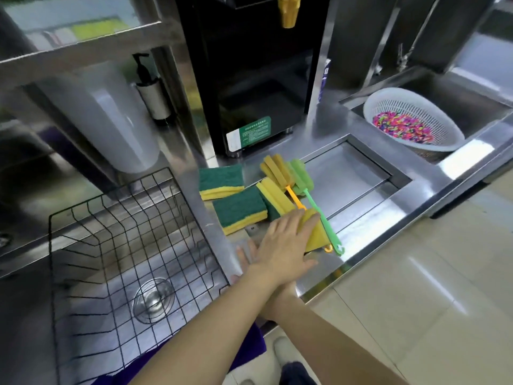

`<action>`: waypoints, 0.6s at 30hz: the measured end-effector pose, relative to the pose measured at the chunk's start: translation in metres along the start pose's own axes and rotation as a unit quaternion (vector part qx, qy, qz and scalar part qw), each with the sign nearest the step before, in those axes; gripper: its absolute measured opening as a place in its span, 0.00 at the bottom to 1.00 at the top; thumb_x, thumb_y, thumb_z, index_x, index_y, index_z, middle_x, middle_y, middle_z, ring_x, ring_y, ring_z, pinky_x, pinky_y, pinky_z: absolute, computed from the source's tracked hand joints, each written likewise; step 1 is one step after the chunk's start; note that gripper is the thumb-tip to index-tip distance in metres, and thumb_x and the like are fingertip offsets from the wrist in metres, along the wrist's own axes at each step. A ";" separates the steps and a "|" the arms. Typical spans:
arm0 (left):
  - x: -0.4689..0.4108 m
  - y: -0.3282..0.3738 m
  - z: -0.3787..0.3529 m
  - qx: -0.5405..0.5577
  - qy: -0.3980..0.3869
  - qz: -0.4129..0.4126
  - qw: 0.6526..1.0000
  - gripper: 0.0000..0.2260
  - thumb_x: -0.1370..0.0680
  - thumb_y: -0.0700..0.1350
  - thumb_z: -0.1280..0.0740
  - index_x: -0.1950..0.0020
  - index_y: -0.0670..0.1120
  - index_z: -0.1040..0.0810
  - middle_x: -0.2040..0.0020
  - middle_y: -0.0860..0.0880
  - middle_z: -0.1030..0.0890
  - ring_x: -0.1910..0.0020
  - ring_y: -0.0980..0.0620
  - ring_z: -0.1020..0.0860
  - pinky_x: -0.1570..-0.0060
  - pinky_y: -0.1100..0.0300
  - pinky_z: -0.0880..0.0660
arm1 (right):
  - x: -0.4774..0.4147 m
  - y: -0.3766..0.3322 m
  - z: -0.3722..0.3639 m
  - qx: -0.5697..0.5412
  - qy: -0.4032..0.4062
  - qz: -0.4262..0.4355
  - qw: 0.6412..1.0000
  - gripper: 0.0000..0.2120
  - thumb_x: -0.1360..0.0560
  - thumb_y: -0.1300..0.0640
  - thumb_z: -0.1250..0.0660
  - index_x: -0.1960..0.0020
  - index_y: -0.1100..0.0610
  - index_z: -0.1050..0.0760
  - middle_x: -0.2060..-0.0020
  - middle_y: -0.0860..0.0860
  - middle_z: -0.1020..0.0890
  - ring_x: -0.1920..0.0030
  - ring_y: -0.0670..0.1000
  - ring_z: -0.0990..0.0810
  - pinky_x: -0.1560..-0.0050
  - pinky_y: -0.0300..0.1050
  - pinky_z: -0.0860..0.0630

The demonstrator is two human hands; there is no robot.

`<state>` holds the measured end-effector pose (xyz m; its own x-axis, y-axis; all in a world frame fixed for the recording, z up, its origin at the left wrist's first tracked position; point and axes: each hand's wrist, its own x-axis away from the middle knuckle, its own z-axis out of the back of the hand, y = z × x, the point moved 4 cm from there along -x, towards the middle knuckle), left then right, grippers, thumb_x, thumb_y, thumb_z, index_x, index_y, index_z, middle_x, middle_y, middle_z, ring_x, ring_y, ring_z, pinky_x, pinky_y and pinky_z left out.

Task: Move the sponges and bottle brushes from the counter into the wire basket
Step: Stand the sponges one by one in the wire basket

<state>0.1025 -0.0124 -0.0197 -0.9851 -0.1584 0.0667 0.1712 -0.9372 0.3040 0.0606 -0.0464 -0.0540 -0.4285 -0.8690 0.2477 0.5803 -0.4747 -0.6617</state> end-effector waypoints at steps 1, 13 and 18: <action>-0.002 0.000 -0.004 -0.007 -0.002 -0.001 1.000 0.36 0.26 0.54 0.36 0.24 0.51 0.53 0.23 0.44 0.49 0.24 0.46 0.50 0.28 0.49 0.48 | -0.004 0.000 -0.006 0.036 0.009 0.011 0.999 0.78 0.61 0.15 0.70 0.31 0.74 0.51 0.27 0.62 0.50 0.28 0.61 0.46 0.29 0.57 0.48; 0.000 -0.013 0.029 0.227 0.134 0.116 0.958 0.45 0.31 0.49 0.29 0.29 0.67 0.60 0.43 0.46 0.34 0.44 0.46 0.34 0.43 0.55 0.34 | -0.016 0.002 -0.009 0.294 0.039 0.078 0.952 0.32 0.30 0.42 0.34 0.31 0.57 0.35 0.37 0.55 0.25 0.37 0.59 0.29 0.41 0.57 0.31; 0.030 -0.048 0.068 0.413 0.243 0.210 0.852 0.33 0.34 0.47 0.25 0.37 0.66 0.37 0.42 0.48 0.35 0.47 0.54 0.30 0.43 0.57 0.31 | -0.019 0.008 -0.016 0.226 0.058 0.042 0.972 0.23 0.26 0.47 0.47 0.40 0.60 0.28 0.45 0.61 0.22 0.49 0.62 0.25 0.50 0.55 0.34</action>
<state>0.0654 0.0484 0.0320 -0.6889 -0.7248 -0.0060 0.2636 -0.2583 0.9294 0.0624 -0.0311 -0.0752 -0.4255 -0.8986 0.1074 0.8504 -0.4376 -0.2922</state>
